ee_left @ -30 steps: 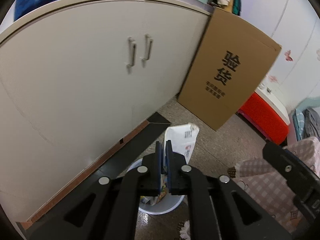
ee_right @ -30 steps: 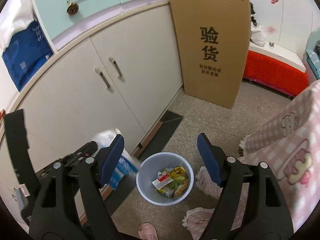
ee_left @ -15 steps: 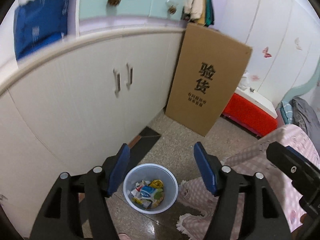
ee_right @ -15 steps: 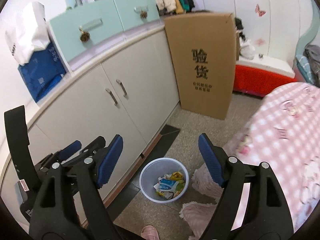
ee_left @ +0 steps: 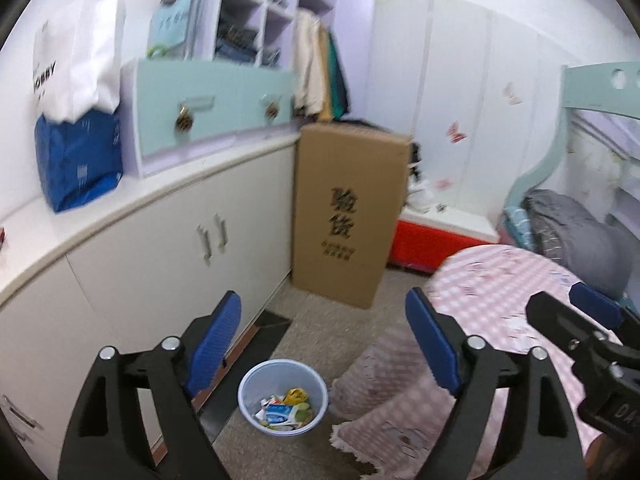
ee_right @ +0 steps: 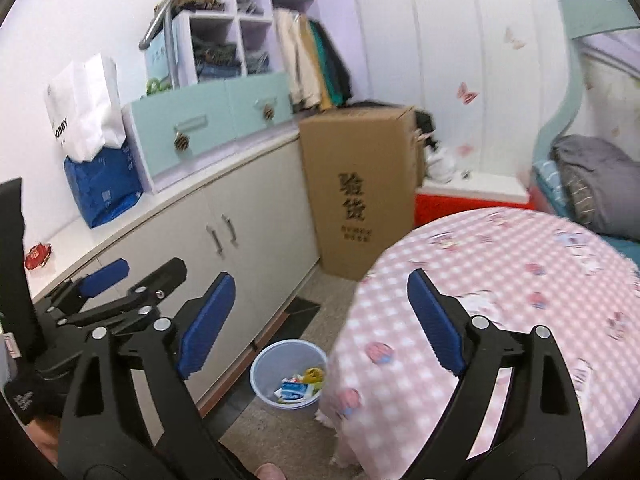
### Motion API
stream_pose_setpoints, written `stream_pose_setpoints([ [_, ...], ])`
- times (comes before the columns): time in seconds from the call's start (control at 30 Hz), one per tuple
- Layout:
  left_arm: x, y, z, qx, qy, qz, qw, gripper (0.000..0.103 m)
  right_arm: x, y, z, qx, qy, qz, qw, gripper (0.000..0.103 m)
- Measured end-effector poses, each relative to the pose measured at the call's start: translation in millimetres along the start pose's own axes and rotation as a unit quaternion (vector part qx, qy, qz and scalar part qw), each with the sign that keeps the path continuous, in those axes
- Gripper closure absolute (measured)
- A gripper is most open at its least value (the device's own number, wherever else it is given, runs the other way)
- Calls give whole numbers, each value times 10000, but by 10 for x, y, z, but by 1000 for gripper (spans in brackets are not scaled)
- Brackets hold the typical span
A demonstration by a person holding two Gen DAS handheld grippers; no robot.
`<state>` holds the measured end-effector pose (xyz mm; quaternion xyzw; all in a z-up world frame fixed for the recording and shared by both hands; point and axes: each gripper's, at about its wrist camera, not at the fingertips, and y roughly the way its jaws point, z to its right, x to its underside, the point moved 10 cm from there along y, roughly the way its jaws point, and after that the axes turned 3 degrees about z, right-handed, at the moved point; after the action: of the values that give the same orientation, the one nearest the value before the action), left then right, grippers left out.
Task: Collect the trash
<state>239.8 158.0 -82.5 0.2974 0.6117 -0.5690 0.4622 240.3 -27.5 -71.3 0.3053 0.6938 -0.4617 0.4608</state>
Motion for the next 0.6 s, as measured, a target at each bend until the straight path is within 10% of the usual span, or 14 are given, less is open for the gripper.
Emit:
stream_pose_setpoints([
  [0.6,135,-1632,768,745,722,1062,9889,10,260,-1780,259,926,-81,1231,9880,7],
])
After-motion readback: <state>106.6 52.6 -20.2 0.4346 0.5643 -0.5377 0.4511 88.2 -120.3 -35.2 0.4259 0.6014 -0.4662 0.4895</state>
